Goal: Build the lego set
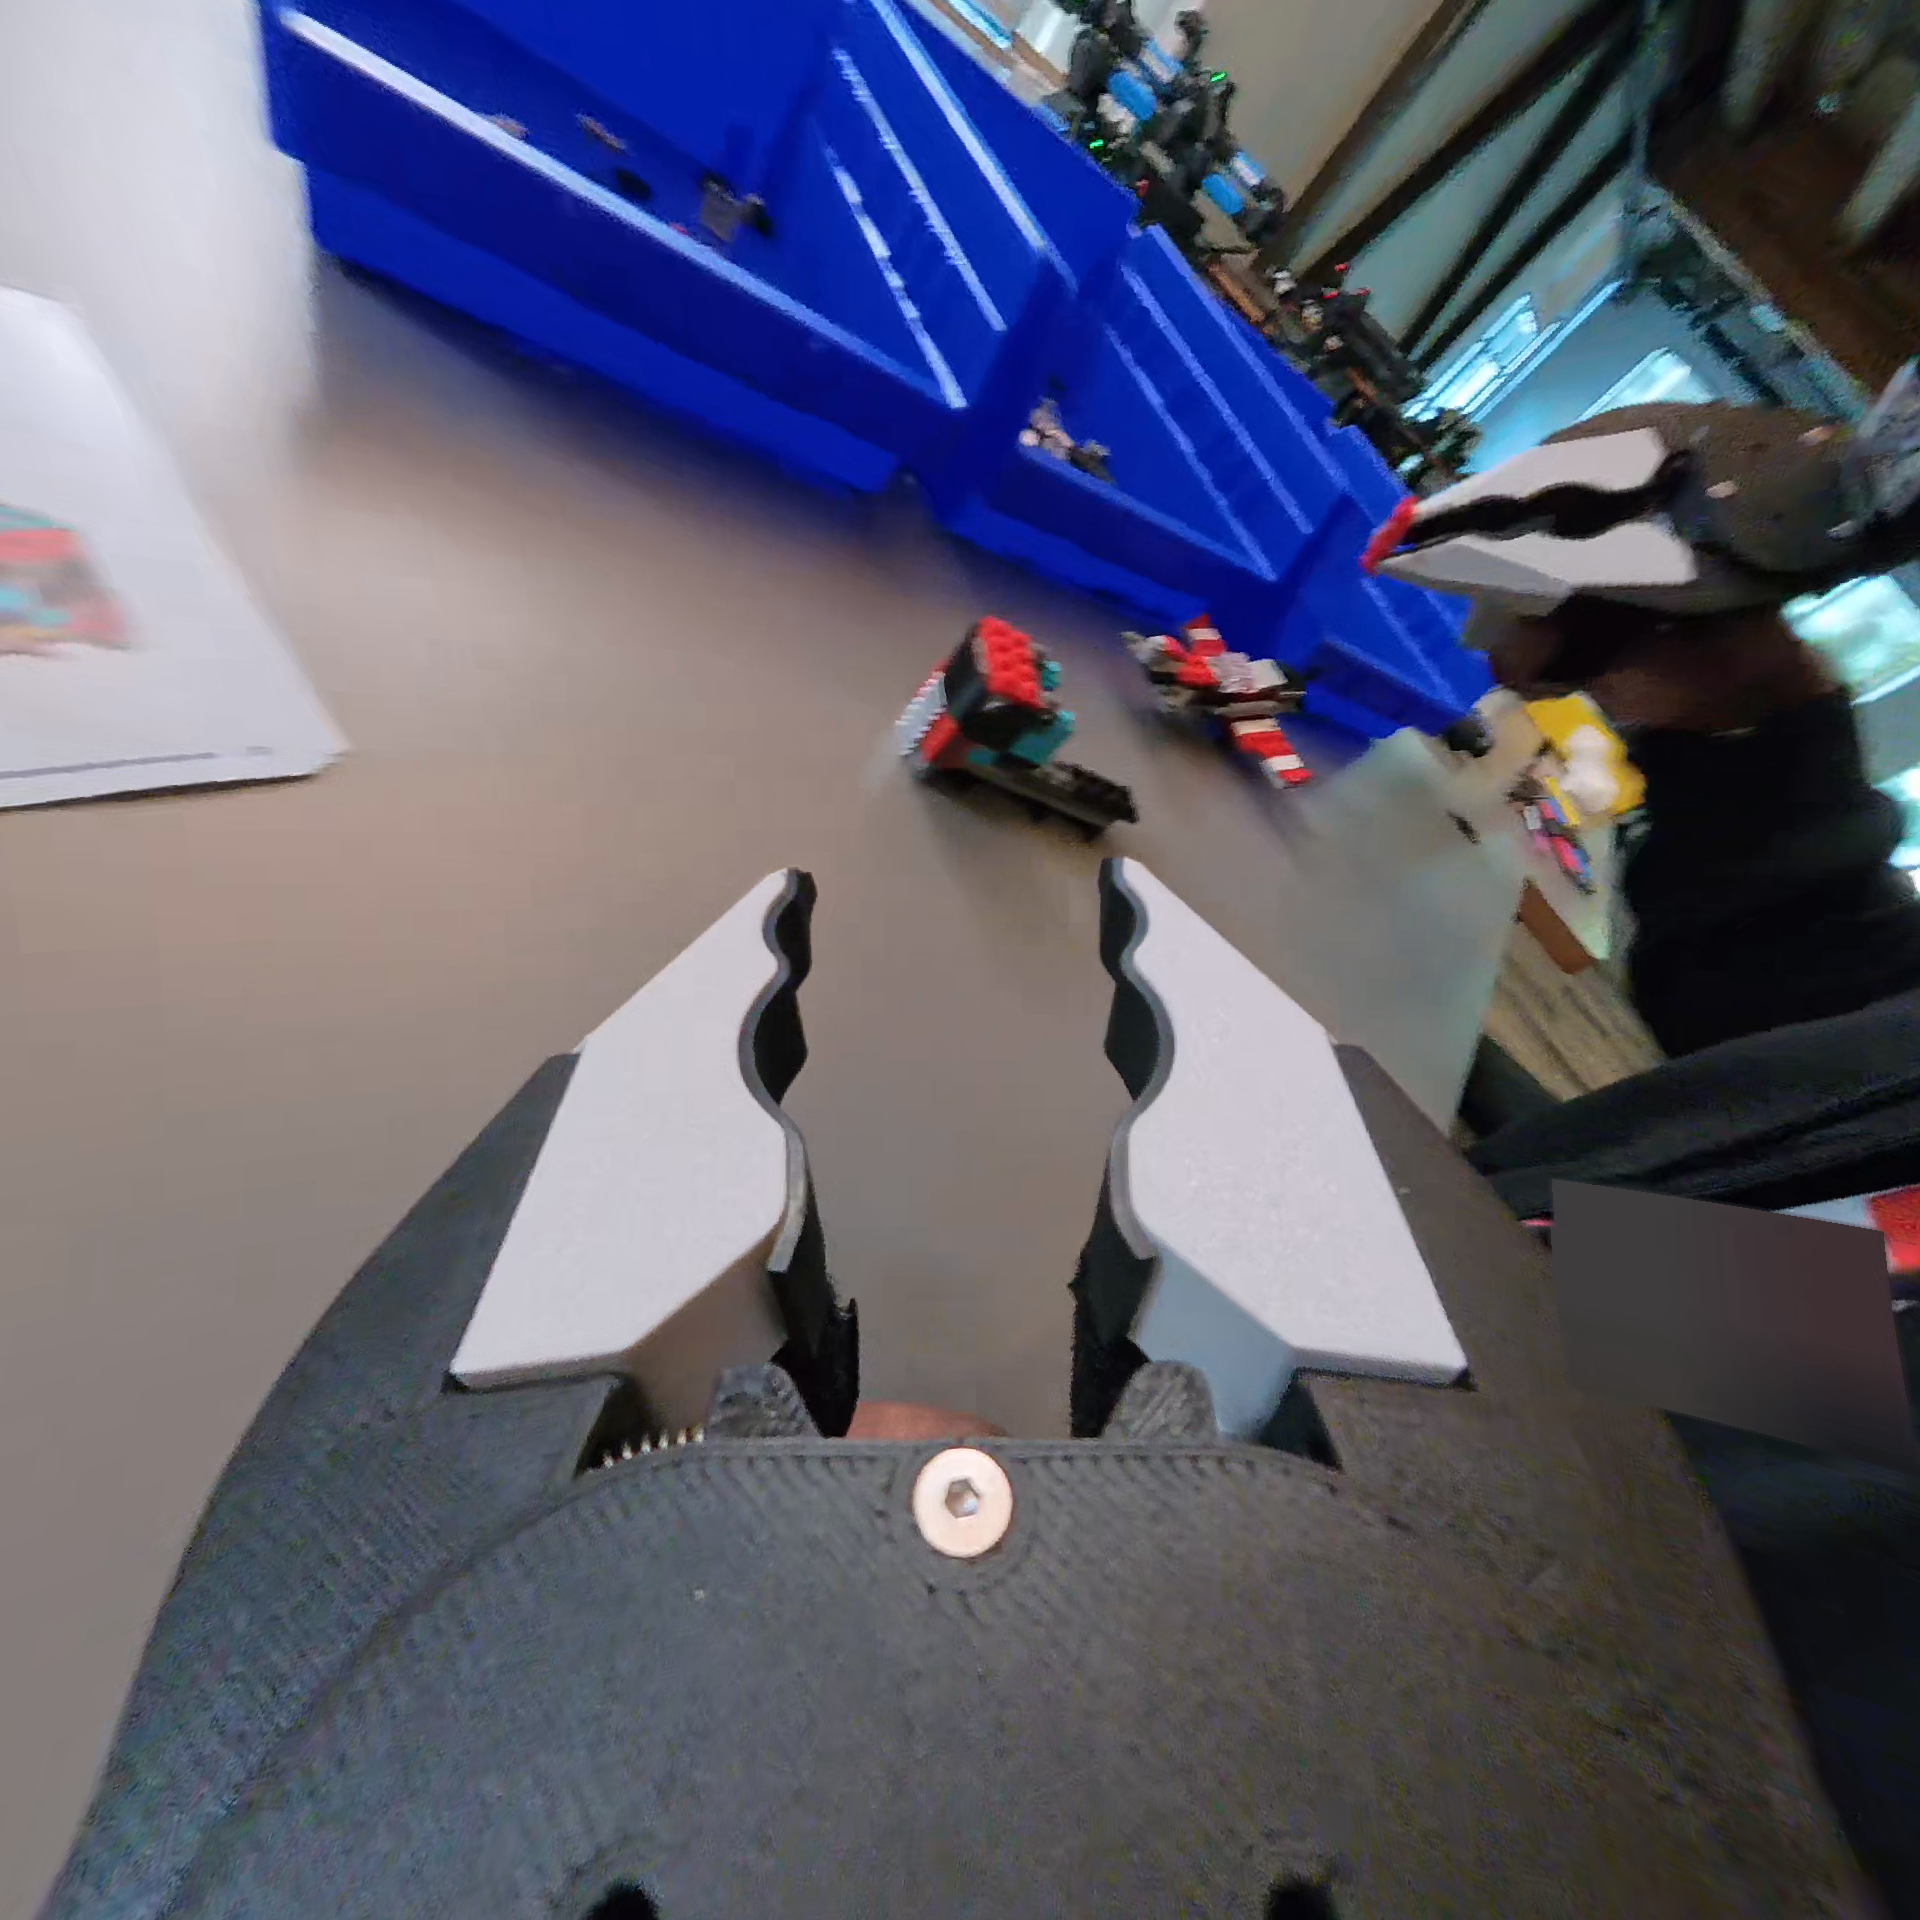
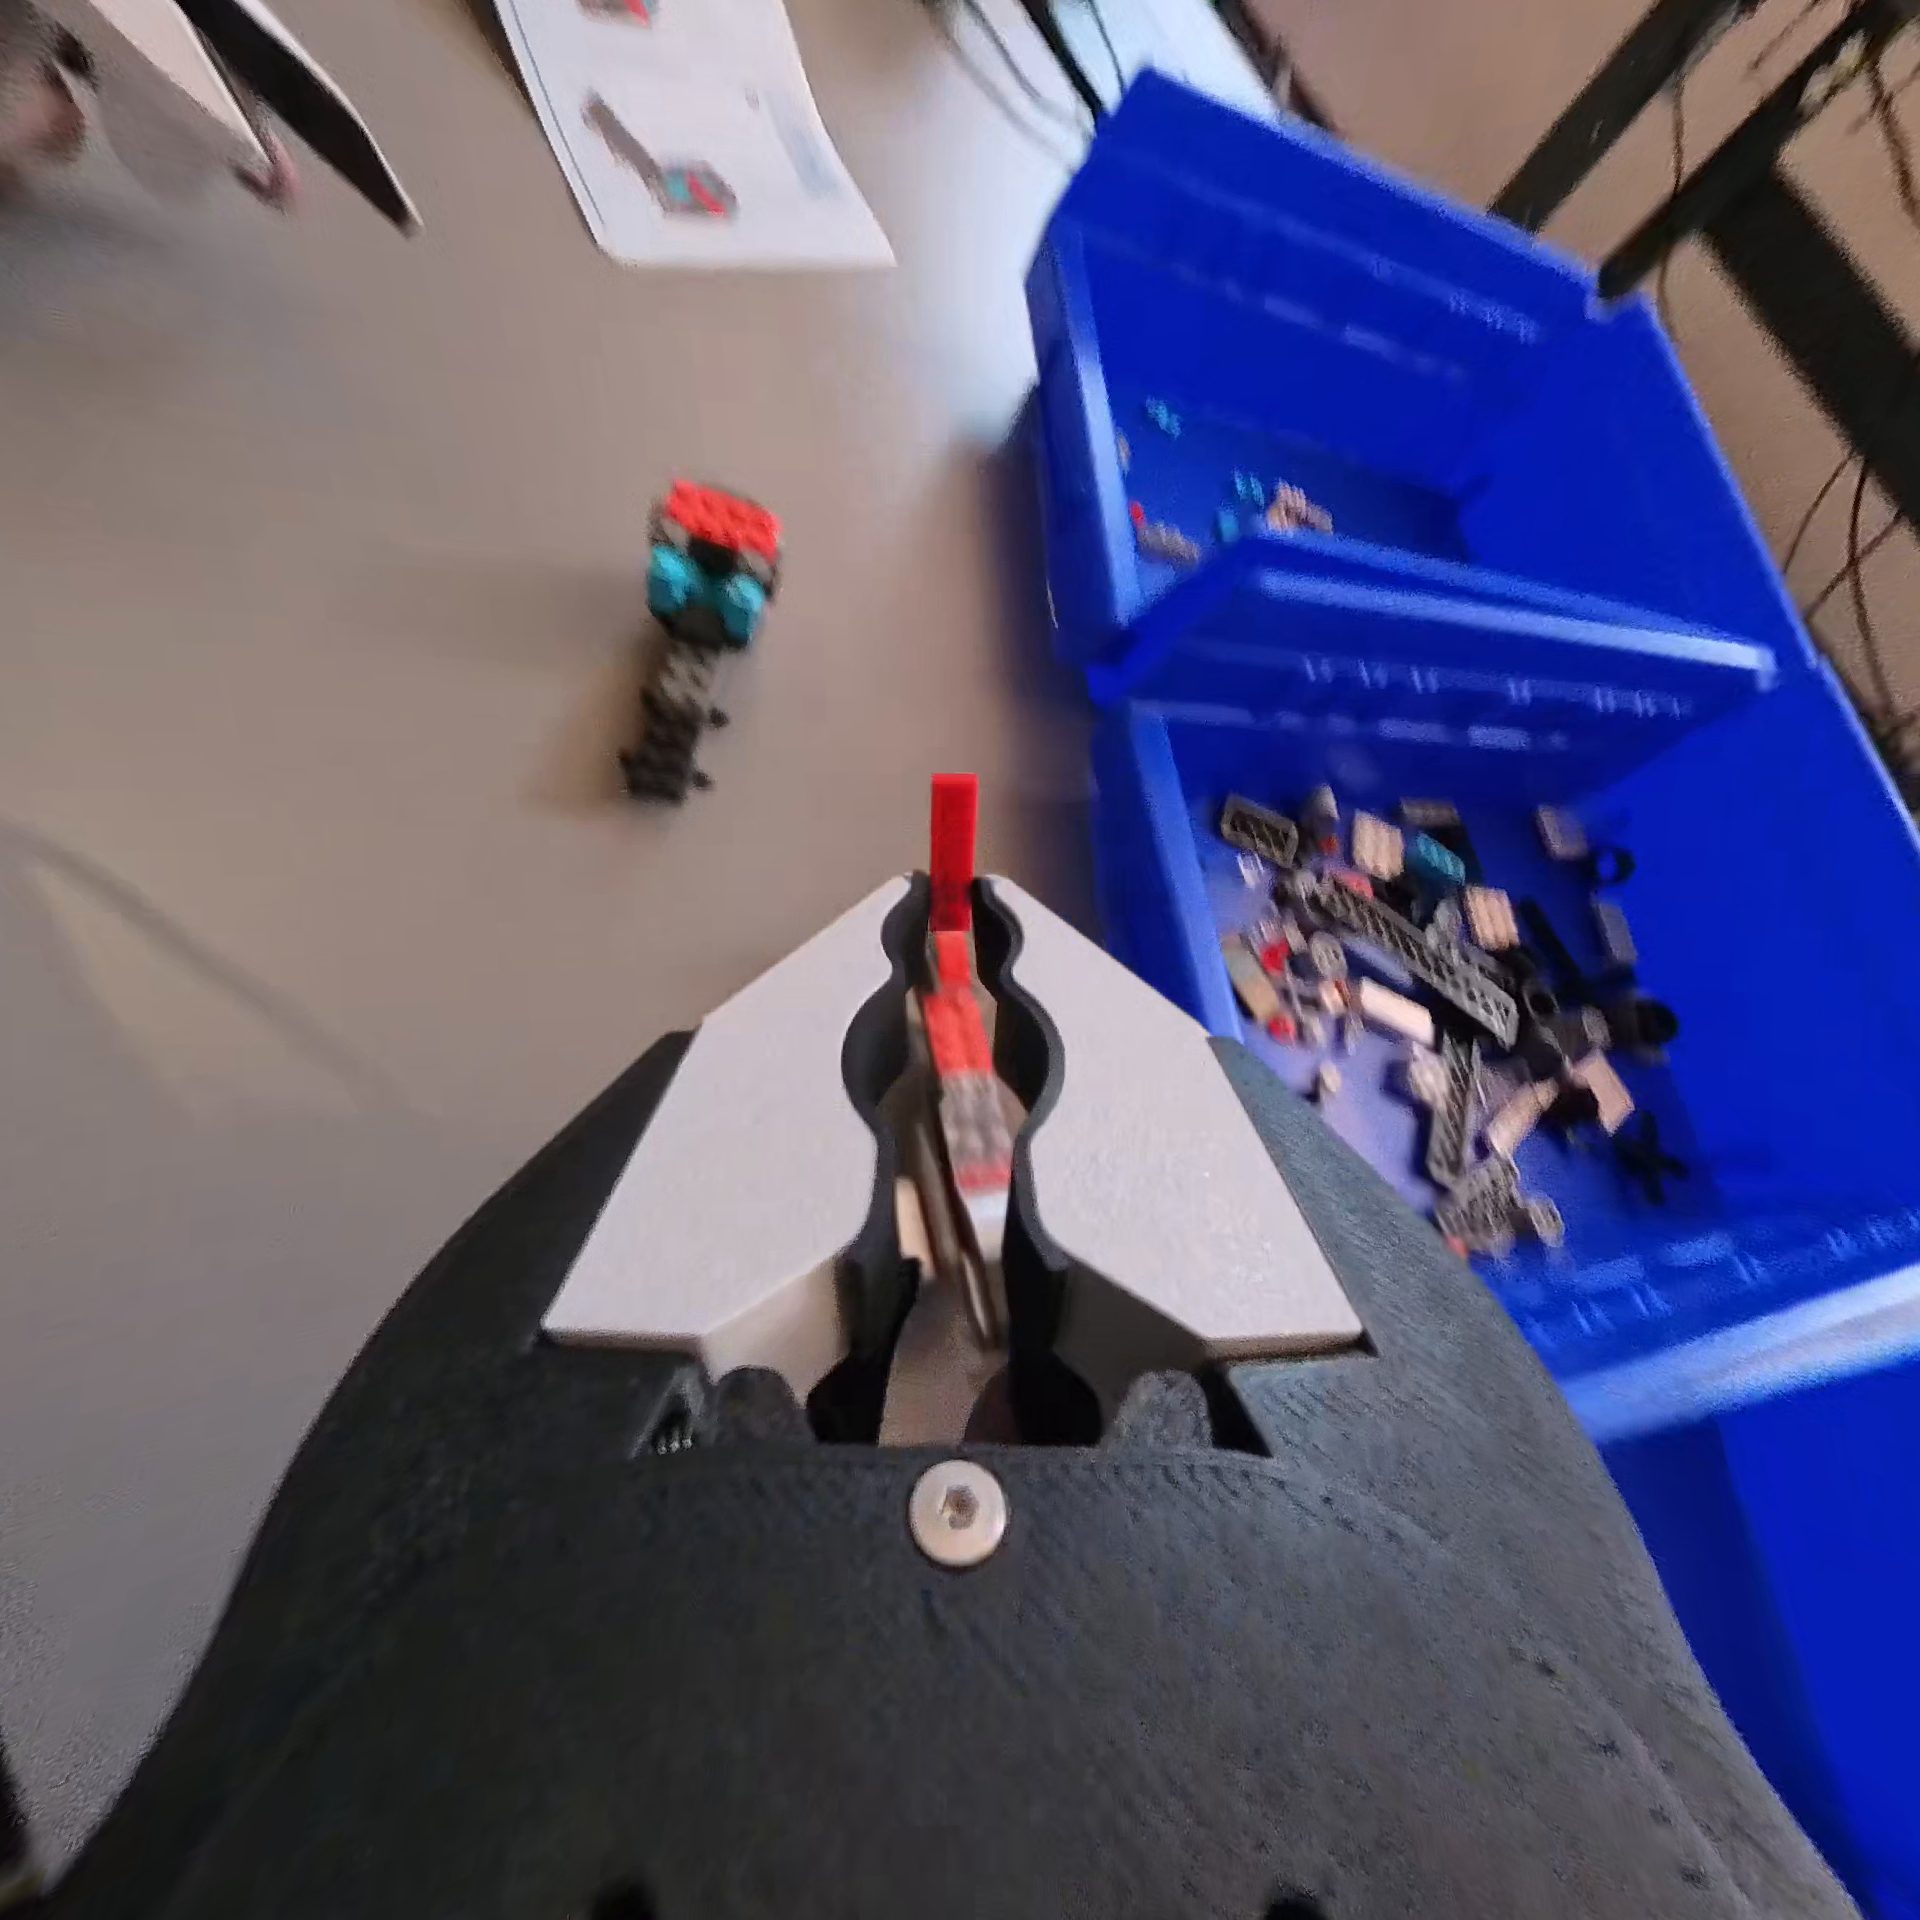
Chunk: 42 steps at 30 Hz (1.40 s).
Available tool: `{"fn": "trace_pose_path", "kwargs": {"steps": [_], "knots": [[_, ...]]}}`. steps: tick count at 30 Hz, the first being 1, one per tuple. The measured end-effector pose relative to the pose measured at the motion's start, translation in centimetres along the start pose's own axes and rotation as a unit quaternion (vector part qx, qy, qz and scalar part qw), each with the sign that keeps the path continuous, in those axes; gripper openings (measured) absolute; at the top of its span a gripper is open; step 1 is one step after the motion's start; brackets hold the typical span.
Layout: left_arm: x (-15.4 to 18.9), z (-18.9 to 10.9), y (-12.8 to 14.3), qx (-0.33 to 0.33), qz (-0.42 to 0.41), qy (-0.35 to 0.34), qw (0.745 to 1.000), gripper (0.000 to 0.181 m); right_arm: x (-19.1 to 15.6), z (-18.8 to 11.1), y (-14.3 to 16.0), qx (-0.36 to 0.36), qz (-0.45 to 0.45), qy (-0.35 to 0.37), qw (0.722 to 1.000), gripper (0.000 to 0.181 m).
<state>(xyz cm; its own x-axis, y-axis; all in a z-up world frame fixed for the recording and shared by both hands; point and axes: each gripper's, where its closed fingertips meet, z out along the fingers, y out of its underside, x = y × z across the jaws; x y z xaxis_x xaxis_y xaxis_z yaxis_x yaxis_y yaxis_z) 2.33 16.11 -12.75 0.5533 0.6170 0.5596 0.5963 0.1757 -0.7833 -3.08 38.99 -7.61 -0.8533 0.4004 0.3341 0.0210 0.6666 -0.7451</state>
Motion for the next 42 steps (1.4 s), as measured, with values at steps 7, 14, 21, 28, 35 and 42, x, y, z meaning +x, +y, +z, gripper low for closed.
{"fn": "trace_pose_path", "kwargs": {"steps": [7,14,21,28,35,42], "knots": [[5.9,3.7,-1.0,0.004,-0.083,0.113,0.990,0.056,-8.1,7.8,-5.7,0.134,-0.041,0.009,0.990,0.008],[6.3,4.4,-0.4,-0.027,-0.168,0.115,0.979,0.046,-10.7,9.8,-7.6,0.177,-0.253,0.138,0.941,0.008],[7.1,4.2,-0.3,-0.011,-0.268,0.179,0.947,0.038,-11.2,8.4,-9.1,0.215,-0.382,0.226,0.870,0.008],[7.8,4.7,-0.2,-0.015,-0.292,0.198,0.935,0.025,-11.3,7.8,-9.0,0.230,-0.445,0.258,0.826,0.008],[7.8,6.0,-0.3,-0.015,-0.285,0.186,0.940,0.009,-10.3,7.9,-8.1,0.223,-0.468,0.272,0.811,0.010],[5.4,7.9,-0.6,-0.022,-0.168,0.080,0.982,0.008,-7.4,8.2,-5.8,0.172,-0.423,0.263,0.850,0.018]]}}
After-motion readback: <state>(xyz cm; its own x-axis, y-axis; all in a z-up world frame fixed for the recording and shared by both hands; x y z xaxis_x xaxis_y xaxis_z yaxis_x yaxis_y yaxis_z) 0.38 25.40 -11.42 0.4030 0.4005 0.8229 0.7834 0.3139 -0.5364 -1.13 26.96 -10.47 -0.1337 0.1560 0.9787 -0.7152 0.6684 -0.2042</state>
